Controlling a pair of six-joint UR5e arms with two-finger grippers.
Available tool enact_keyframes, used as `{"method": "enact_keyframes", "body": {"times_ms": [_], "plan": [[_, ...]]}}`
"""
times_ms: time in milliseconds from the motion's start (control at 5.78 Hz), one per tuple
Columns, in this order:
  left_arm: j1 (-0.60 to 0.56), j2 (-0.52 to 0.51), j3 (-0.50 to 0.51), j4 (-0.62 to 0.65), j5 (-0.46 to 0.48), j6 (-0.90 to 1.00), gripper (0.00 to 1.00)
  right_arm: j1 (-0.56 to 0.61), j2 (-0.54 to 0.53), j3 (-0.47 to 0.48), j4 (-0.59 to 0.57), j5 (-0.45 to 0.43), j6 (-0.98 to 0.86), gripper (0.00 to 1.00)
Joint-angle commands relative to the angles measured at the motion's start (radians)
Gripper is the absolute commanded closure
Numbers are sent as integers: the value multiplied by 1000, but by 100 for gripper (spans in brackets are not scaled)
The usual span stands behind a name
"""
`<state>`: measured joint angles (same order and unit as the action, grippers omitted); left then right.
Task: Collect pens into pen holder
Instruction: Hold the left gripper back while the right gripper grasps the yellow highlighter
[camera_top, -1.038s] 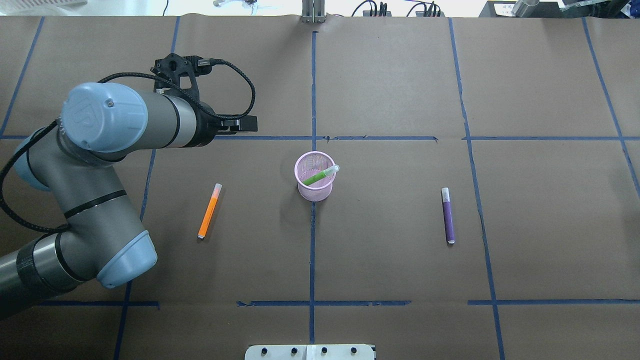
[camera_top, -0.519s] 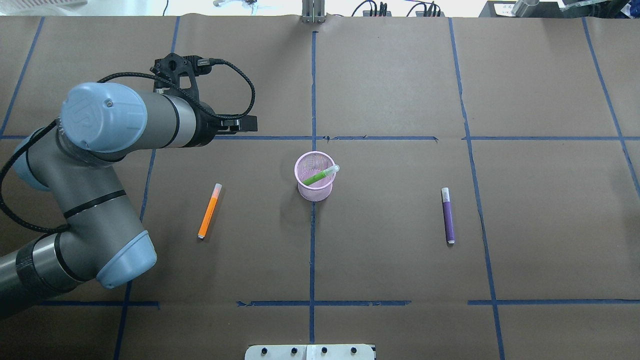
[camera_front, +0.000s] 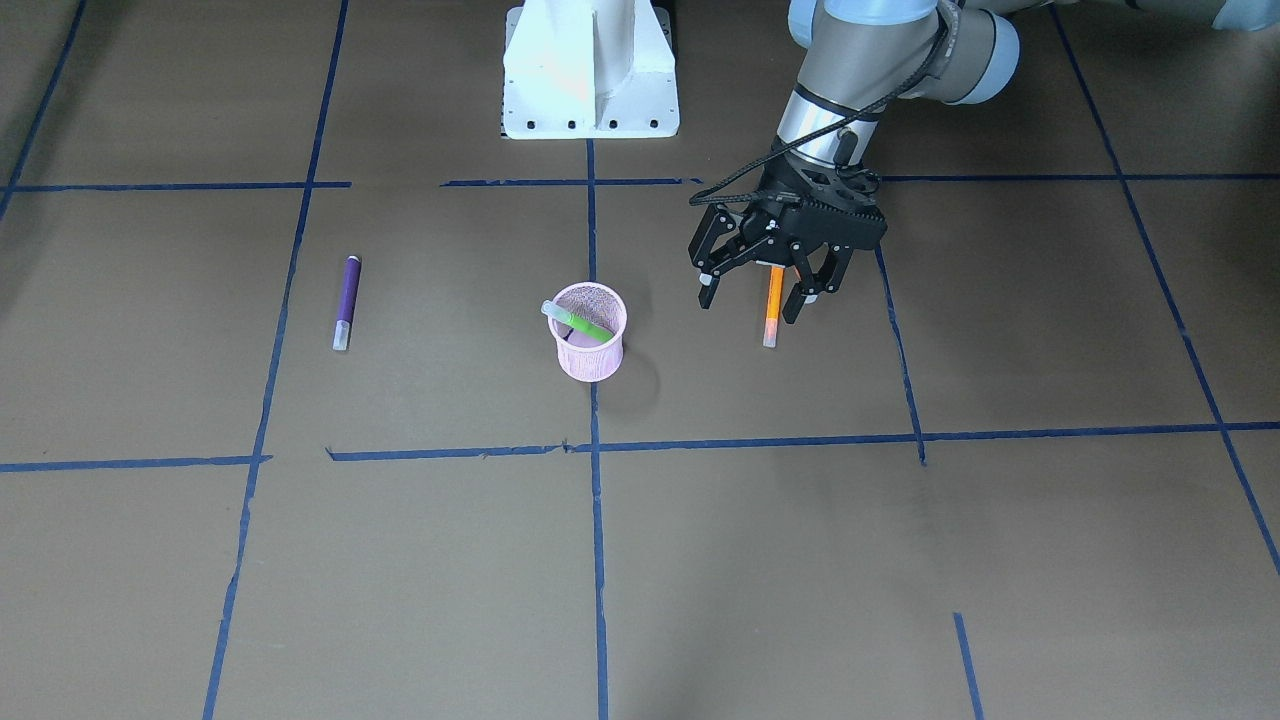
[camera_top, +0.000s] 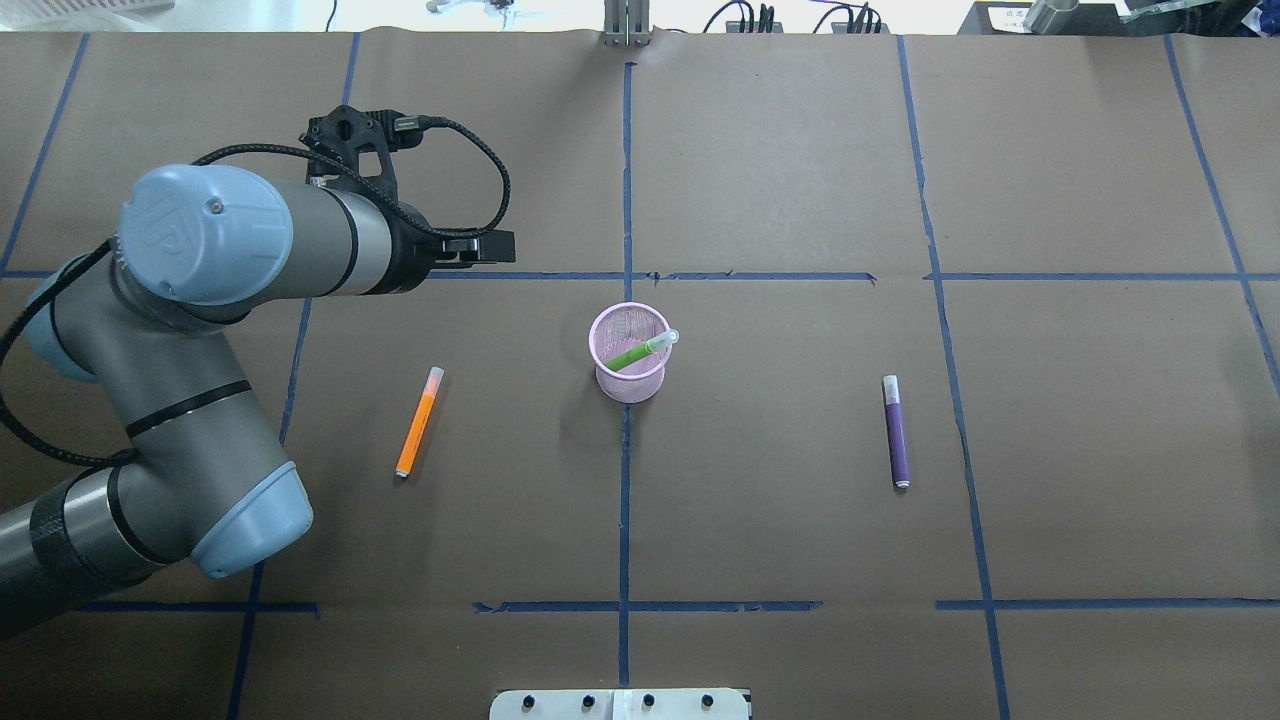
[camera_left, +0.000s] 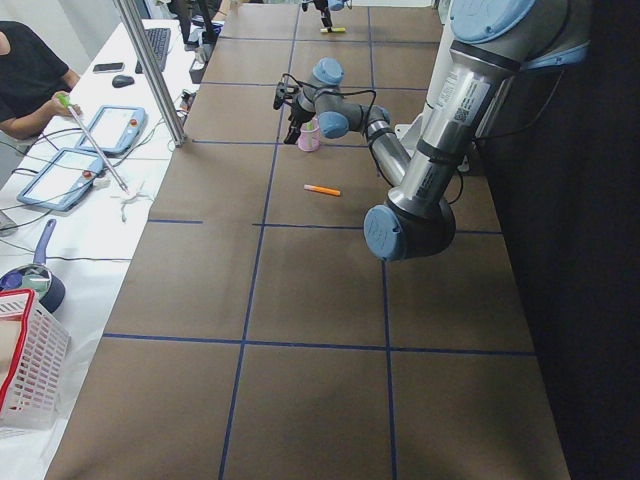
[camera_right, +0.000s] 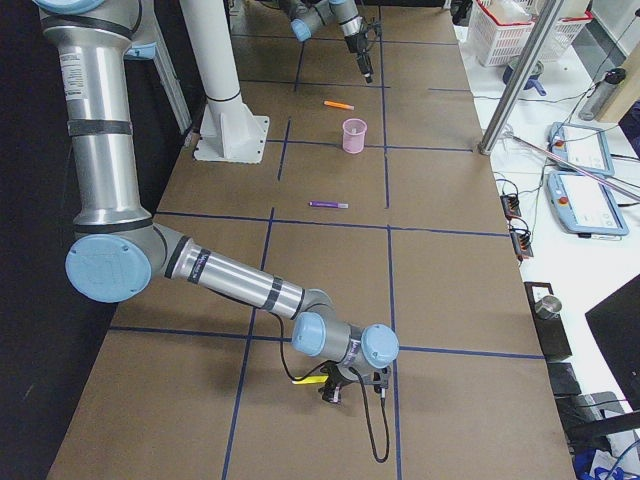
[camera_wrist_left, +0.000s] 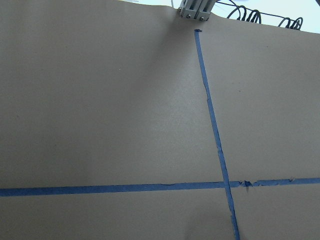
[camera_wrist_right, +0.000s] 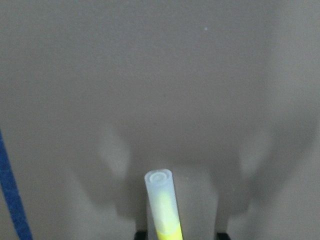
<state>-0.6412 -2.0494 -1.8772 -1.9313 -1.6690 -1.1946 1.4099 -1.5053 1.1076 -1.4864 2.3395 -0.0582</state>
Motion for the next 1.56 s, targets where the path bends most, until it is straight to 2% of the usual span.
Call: {"method": "enact_keyframes", "body": {"times_ms": [0, 173, 692, 865, 1212, 1385], "plan": [[0, 0, -2, 0, 0, 0, 0, -3, -1, 0, 0, 0, 0, 47], [0, 6, -7, 0, 0, 0, 0, -5, -1, 0, 0, -2, 0, 50], [0, 6, -7, 0, 0, 0, 0, -6, -1, 0, -2, -2, 0, 97], [0, 6, -7, 0, 0, 0, 0, -6, 4, 7, 2, 0, -3, 100], [0, 6, -8, -3, 0, 3, 0, -5, -21, 241, -3, 27, 0, 100], [3, 6, -7, -3, 0, 4, 0, -6, -22, 329, 1, 88, 9, 100]]}}
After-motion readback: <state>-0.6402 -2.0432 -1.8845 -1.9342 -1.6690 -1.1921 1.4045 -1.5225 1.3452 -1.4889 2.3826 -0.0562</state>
